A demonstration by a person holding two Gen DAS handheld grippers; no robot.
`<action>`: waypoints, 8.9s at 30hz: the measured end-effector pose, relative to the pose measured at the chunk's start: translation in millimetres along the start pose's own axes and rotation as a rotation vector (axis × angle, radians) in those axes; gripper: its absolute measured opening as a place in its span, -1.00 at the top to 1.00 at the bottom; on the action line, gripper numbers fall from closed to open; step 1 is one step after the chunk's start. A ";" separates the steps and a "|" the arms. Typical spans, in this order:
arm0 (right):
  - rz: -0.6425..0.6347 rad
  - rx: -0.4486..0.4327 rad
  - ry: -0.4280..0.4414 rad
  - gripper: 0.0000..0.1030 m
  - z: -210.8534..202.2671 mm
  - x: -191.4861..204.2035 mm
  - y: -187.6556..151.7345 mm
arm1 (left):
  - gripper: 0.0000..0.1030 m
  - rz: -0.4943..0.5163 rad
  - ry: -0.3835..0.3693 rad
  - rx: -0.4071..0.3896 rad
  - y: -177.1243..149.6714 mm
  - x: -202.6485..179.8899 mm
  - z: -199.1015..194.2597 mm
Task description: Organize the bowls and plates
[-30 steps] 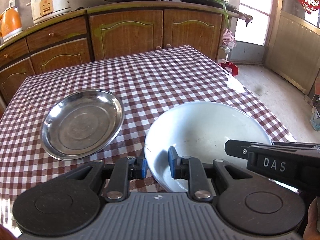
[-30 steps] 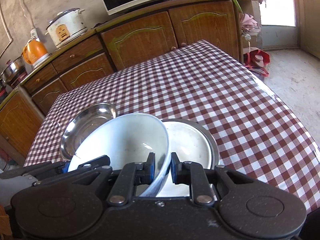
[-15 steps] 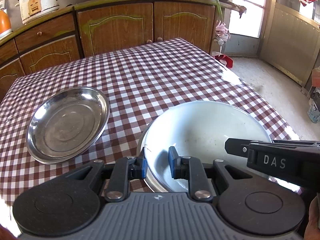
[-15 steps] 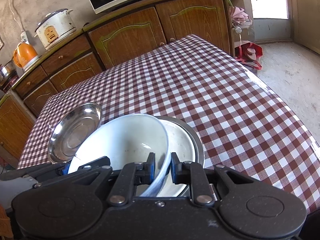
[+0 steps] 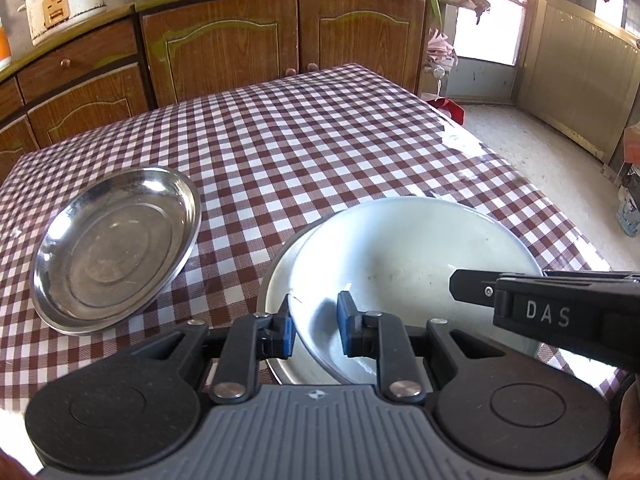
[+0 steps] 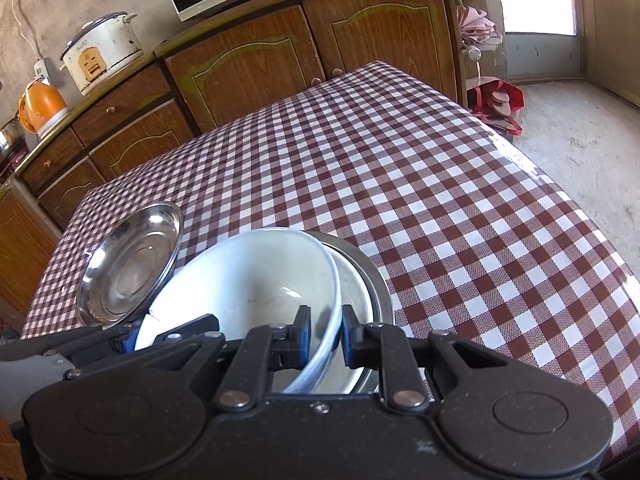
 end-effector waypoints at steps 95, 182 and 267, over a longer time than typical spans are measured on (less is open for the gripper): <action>-0.212 -0.102 -0.367 -0.57 -17.6 -19.7 -11.0 | -0.75 -0.144 0.053 -0.073 4.0 35.4 -29.5; -0.015 -0.137 0.183 0.03 -60.1 8.3 -2.9 | -0.22 -0.066 -0.045 -0.108 9.1 5.1 -62.6; -0.245 -0.126 0.382 0.03 -54.5 158.8 30.9 | -0.23 -0.279 0.151 -0.214 15.7 118.7 -135.6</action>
Point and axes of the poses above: each gripper's, at about its wrist camera, not at the fingertips, and z roughly the way its jaws point, x to its left, y to its top, the point moved 9 cm from there along z, roughly the way its jaws point, and after that the axes turned 15 degrees about -z, right-handed, at the moved point
